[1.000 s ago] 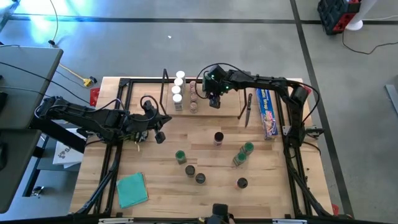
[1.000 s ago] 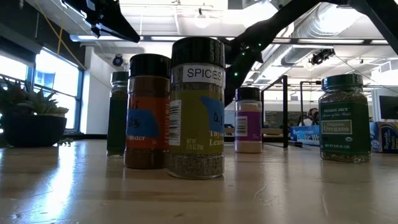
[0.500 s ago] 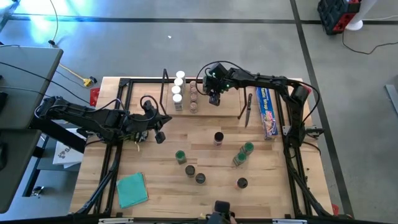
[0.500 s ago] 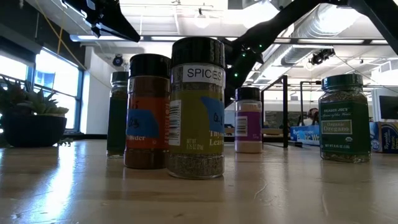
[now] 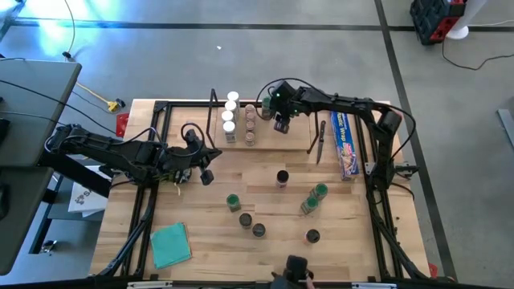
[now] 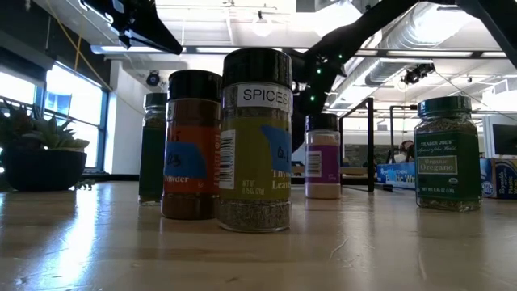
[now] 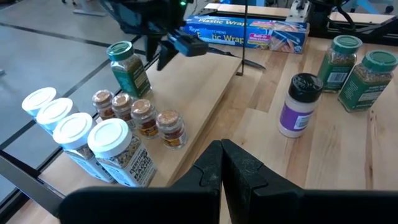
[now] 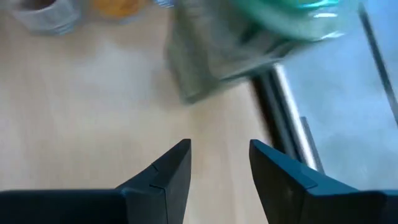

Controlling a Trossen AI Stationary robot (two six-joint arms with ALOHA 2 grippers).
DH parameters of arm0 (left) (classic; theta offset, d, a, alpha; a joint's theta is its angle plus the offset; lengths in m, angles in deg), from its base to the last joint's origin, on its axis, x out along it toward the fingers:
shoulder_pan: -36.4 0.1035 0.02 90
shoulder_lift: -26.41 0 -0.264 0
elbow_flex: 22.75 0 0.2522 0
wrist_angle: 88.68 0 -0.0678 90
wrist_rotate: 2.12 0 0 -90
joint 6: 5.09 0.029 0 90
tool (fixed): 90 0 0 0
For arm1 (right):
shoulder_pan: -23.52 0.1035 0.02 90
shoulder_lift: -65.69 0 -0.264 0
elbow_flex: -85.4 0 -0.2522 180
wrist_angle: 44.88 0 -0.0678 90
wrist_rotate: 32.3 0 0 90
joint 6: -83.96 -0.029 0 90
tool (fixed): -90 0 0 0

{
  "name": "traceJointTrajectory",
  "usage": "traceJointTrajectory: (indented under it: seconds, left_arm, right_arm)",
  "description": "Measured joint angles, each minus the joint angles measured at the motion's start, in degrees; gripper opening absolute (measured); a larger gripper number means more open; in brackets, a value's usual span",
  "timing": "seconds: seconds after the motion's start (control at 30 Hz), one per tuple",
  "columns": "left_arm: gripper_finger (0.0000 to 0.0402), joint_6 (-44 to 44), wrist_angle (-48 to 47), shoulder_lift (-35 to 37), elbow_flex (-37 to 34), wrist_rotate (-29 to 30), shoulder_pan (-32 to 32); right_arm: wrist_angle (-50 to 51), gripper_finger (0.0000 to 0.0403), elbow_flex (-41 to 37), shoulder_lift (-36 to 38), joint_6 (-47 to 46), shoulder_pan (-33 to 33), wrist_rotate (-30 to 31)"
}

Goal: Shelf spices
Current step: Put the green seasoning bottle on the shelf

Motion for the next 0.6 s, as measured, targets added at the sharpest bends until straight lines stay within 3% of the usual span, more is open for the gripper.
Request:
traceJointTrajectory:
  seconds: [0.17, 0.3, 0.6]
  left_arm:
    - [0.0, -0.03, 0.09, 0.0, 0.0, -0.02, 0.0]
    - [0.0, -0.02, 0.59, 0.0, 0.0, -0.02, 0.0]
    - [0.0, 0.01, 0.81, 0.01, 0.0, -0.24, 0.0]
  right_arm:
    - [-4.28, 0.0155, 0.0, -0.36, 0.07, -0.2, -1.44]
    - [-5.43, 0.0155, 0.0, -0.36, 0.06, -0.13, -6.03]
    - [-5.08, 0.0155, 0.0, -0.36, 1.16, 0.13, -4.99]
